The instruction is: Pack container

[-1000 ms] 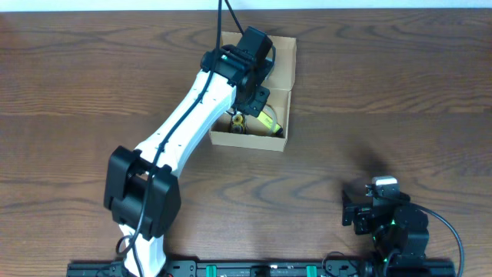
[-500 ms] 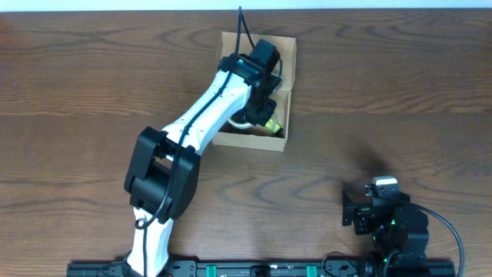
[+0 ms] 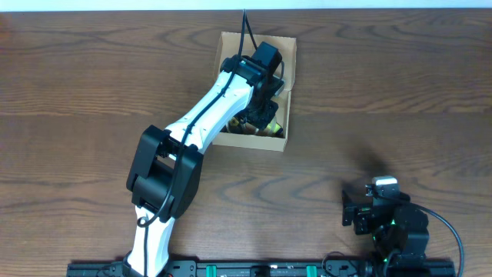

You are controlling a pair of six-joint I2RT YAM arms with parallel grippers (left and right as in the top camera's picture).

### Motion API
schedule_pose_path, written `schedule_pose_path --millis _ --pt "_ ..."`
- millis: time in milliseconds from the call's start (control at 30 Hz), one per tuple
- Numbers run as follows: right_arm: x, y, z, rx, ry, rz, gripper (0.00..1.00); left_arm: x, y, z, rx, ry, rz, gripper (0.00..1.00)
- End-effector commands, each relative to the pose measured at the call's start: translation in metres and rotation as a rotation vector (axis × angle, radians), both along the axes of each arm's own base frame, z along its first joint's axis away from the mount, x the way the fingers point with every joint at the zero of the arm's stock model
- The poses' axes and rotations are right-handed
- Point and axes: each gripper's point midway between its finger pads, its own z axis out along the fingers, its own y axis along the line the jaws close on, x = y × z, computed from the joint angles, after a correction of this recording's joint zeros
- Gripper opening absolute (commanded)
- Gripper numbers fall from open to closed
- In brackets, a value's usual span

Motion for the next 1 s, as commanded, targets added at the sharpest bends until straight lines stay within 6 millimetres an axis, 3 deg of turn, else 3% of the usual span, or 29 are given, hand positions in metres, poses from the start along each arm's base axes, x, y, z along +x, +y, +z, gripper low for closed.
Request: schedule_pose_path --millis 0,33,67,133,233,533,700,867,967 --pt "0.000 -0.001 -0.003 -0.009 0.003 0.004 0.99 0.007 -0.005 0.002 -0.014 -0.018 -0.004 0.49" --pt "0.000 -0.001 -0.003 -0.009 0.003 0.004 0.99 0.008 -0.005 0.003 -0.018 -0.024 -0.004 0.54" --pt "0.000 -0.001 -0.003 -0.009 0.003 0.004 0.99 0.011 -0.007 0.006 -0.027 -0.039 -0.004 0.66" --pt "0.000 -0.001 -0.003 -0.009 0.003 0.005 0.99 0.013 -0.008 0.012 -0.037 -0.056 -0.004 0.75" --pt "0.000 -0.001 -0.003 -0.009 0.003 0.005 0.99 0.020 -0.003 0.030 -0.038 -0.114 0.008 0.96" --pt "0.000 -0.001 -0.003 -0.009 0.003 0.005 0.99 0.033 0.019 0.096 -0.066 -0.276 0.062 0.96" --pt "0.000 -0.001 -0.003 -0.009 0.003 0.004 0.99 0.033 0.039 0.162 -0.070 -0.457 0.104 0.95" --pt "0.000 -0.001 -0.003 -0.009 0.003 0.004 0.99 0.035 0.082 0.234 -0.015 -0.703 0.218 0.95" --pt "0.000 -0.001 -0.003 -0.009 0.003 0.004 0.99 0.024 0.111 0.259 -0.047 -0.791 0.284 0.95"
